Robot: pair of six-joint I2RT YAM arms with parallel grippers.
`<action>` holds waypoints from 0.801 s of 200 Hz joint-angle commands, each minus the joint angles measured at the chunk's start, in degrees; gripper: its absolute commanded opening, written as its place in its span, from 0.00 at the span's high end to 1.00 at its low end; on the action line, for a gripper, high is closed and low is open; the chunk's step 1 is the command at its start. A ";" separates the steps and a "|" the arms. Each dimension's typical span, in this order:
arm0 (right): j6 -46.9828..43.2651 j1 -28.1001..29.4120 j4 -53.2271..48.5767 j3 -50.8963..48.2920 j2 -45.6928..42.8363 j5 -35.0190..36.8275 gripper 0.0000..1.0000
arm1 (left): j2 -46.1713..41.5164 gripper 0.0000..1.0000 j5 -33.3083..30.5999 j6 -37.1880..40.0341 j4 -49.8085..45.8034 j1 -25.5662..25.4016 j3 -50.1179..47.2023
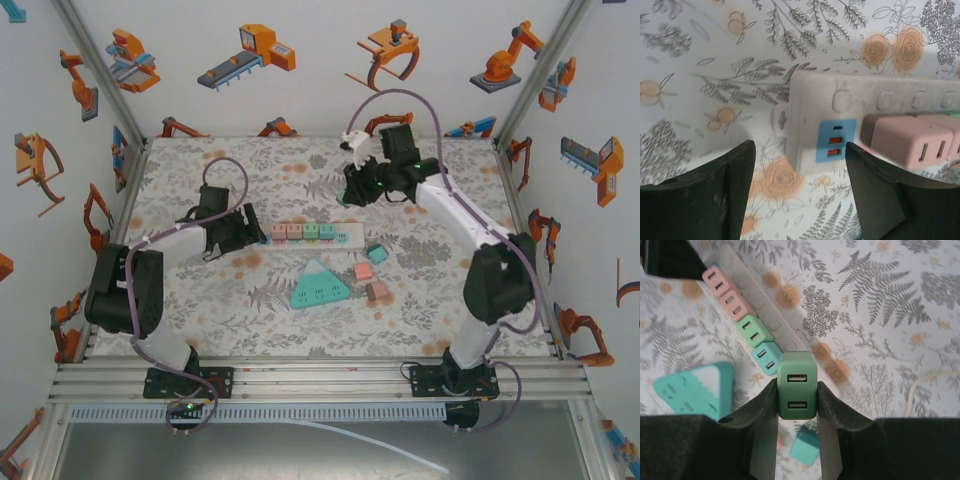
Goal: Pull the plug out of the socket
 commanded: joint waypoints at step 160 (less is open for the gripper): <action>48.05 -16.76 25.36 -55.41 -29.95 -4.26 0.80 | -21.75 0.08 22.47 16.67 6.45 -28.94 1.25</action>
